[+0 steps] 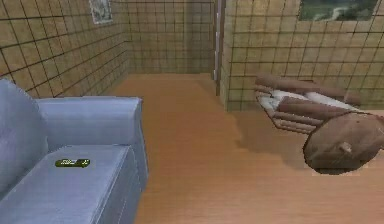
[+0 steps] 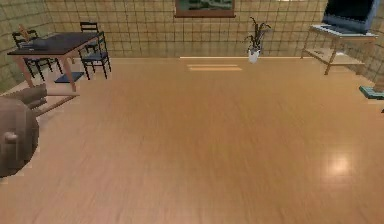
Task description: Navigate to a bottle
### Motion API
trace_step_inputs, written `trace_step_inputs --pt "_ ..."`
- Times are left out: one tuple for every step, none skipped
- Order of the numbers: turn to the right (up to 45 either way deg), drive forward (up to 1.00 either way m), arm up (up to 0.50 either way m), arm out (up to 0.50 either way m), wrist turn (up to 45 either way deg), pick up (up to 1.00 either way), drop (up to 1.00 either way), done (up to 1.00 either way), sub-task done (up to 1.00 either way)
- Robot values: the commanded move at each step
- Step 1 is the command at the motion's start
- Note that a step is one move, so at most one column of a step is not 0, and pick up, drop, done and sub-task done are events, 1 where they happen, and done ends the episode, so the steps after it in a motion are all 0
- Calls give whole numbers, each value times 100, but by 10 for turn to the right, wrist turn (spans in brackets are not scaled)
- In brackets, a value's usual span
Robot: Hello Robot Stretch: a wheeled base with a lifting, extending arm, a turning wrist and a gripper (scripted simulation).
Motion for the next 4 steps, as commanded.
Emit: trace_step_inputs --pt "0 100 0 0 0 0 0 0 0" --pt "0 100 0 0 0 0 0 0 0" --pt "0 100 0 0 0 0 0 0 0" --pt "0 80 0 0 0 0 0 0 0"
